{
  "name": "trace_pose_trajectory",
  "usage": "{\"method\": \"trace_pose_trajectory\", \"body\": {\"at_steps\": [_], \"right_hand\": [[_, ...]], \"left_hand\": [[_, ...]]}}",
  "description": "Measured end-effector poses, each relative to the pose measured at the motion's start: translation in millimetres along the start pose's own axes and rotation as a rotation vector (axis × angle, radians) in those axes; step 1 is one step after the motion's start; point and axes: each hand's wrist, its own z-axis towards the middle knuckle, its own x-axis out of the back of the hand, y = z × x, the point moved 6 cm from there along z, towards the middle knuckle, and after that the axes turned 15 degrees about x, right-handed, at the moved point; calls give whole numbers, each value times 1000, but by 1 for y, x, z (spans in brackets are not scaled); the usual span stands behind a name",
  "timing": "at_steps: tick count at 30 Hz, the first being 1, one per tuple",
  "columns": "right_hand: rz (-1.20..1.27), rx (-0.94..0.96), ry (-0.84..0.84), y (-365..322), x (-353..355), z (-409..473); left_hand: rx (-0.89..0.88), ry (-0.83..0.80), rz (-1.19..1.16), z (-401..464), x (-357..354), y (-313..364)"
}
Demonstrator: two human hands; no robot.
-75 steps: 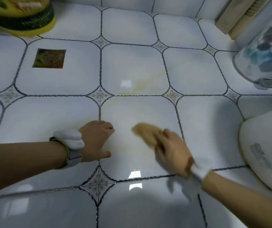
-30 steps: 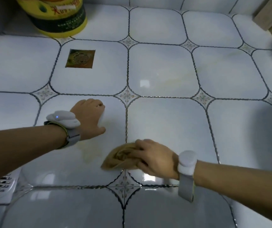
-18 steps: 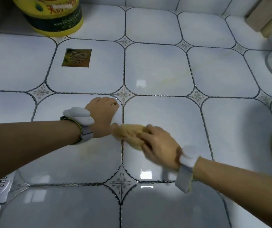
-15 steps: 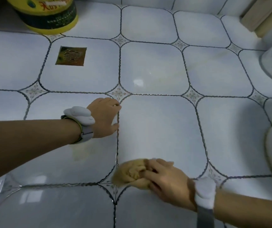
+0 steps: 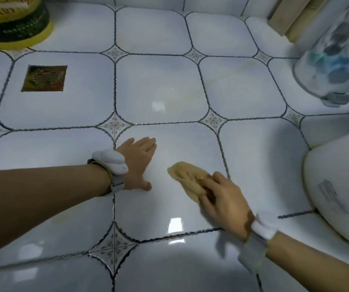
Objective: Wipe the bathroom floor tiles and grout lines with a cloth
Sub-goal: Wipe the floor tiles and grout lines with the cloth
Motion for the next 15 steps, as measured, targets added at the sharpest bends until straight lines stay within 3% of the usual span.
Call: {"method": "trace_pose_trajectory", "body": {"at_steps": [5,8,12,15], "right_hand": [[18,181,-210,2,10,-48],[-139,-3,-102,62,32,-4],[-243,-458,141,130,60,58],[-239,-458,146,105,45,70]], "left_hand": [[-37,13,0,3,-6,0],[-41,-8,32,5,-4,3],[-45,-15,78,5,2,5],[-50,-13,136,6,6,8]]}}
